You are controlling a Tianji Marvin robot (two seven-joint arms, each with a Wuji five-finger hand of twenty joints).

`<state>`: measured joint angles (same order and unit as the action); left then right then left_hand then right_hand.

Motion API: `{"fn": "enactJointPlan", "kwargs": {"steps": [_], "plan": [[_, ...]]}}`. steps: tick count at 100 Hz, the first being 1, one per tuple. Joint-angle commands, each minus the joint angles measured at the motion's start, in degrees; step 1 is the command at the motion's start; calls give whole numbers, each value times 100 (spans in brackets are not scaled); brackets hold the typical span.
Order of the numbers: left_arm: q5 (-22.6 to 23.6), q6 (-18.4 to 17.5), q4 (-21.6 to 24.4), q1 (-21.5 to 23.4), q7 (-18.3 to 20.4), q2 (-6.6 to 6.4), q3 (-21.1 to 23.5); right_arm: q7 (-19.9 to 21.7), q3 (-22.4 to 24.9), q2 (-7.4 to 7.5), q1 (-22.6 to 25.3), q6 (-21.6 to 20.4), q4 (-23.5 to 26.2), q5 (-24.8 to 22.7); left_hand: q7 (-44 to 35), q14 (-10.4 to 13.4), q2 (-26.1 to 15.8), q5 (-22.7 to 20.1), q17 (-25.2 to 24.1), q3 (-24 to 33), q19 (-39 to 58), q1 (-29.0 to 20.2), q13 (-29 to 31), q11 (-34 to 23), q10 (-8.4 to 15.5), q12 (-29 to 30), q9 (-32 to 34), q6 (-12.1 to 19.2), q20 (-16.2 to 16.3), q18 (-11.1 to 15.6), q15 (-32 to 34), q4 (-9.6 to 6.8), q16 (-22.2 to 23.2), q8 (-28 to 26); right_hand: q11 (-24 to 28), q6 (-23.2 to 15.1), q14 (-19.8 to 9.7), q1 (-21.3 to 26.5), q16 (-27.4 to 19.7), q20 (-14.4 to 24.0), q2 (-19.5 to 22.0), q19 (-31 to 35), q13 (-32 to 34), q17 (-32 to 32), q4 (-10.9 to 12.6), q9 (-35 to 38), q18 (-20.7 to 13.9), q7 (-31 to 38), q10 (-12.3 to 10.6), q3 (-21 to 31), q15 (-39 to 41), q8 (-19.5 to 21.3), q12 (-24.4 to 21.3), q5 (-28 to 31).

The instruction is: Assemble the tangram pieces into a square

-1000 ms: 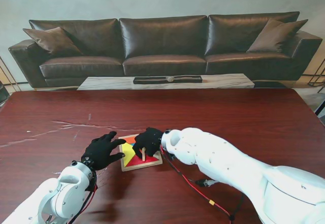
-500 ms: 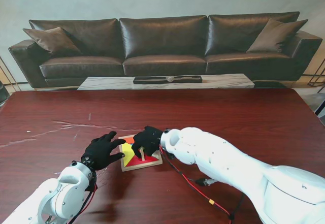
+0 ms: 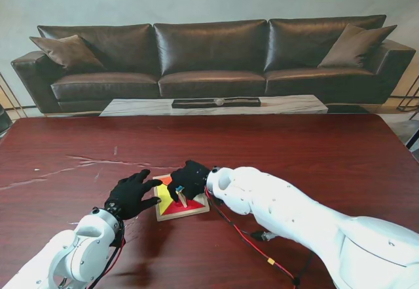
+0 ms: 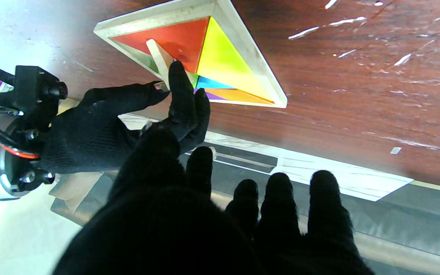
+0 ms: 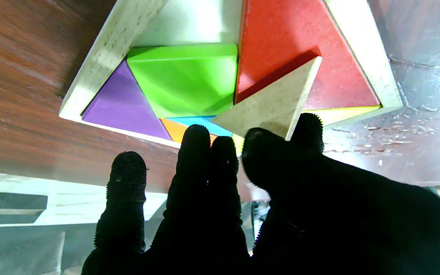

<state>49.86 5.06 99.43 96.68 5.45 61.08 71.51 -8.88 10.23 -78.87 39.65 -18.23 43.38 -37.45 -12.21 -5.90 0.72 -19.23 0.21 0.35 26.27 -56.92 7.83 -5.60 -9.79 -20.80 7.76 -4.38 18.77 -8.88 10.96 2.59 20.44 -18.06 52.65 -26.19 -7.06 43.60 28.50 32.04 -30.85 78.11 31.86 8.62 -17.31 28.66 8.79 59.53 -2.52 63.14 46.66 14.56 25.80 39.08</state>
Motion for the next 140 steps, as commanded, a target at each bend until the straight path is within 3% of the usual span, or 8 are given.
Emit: {"fn": "enactJointPlan", "kwargs": {"steps": [1,22,36,47,70,95,114,140], "plan": [[-2,5,38,28,11,-1,4,-25,6,-33,52,17,1,-28,87,106,-195,-34,-27,-69,-58,-51,3,38,139,41,-21,36,28,-26,-106,-214,0,-59,-16,-191,-18,-145,-20,82,-155,-40,-173,-154,104,-125,0,-40,-2,130,-8,81,36,-159],[0,18,44,26,18,-2,0,-133,59,-11,91,28,49,-66,79,103,-202,-52,-26,-69,-61,-54,4,38,149,38,-19,37,32,-29,-104,-214,2,-63,-33,-204,-12,-529,-24,15,-339,-157,-274,-228,-58,-273,59,-146,-18,154,-37,-22,76,-553],[2,18,48,27,11,0,-2,-177,116,16,126,41,100,-68,76,101,-198,-54,-25,-68,-62,-62,9,36,135,35,-16,34,36,-41,-103,-214,2,-65,-67,-254,-9,-773,-77,-87,-468,-275,-297,-290,-317,-263,132,-26,-34,175,-150,-175,63,-635],[10,20,49,30,-1,1,-3,-226,142,33,150,45,122,-87,78,102,-202,-43,-27,-70,-63,-59,9,33,143,33,-16,41,38,-43,-103,-213,3,-64,-223,-233,8,-921,-161,-177,-462,-367,-306,-333,-311,-221,159,-34,-74,184,-323,-245,-31,-762],[4,17,45,25,-8,2,-11,-159,212,208,179,-18,376,-193,76,100,-211,-47,-26,-72,-64,-60,14,30,141,34,-14,36,42,-41,-103,-212,2,-64,-1003,-293,-187,-883,-654,-488,-335,-539,-49,-338,-248,197,253,-143,-536,106,-1315,-310,-428,-756],[-3,11,45,22,-12,3,-21,-78,47,217,93,-184,280,-269,73,102,-224,-57,-27,-75,-65,-53,14,26,146,34,-10,35,45,-55,-104,-212,2,-65,-1394,-312,-210,-638,-759,-583,-232,-568,-39,-326,-80,336,206,-393,-469,158,-1546,-304,-555,-401],[-20,19,43,19,-1,2,-23,-25,4,250,79,-205,287,-301,70,114,-232,-61,-25,-75,-71,-51,11,32,149,38,-16,40,46,-48,-110,-212,0,-67,-1377,-156,-273,-609,-718,-638,-95,-616,-229,-415,18,144,146,-554,-451,92,-1491,-283,-525,-410],[-29,10,34,8,2,2,-31,90,39,352,90,-197,388,-307,71,111,-238,-63,-25,-76,-75,-48,12,34,154,37,-17,39,48,-42,-113,-212,0,-68,-1291,553,-341,-403,-677,-657,-221,-572,-210,-410,-343,166,94,-365,-522,-7,-1400,-591,-490,-76]]}}
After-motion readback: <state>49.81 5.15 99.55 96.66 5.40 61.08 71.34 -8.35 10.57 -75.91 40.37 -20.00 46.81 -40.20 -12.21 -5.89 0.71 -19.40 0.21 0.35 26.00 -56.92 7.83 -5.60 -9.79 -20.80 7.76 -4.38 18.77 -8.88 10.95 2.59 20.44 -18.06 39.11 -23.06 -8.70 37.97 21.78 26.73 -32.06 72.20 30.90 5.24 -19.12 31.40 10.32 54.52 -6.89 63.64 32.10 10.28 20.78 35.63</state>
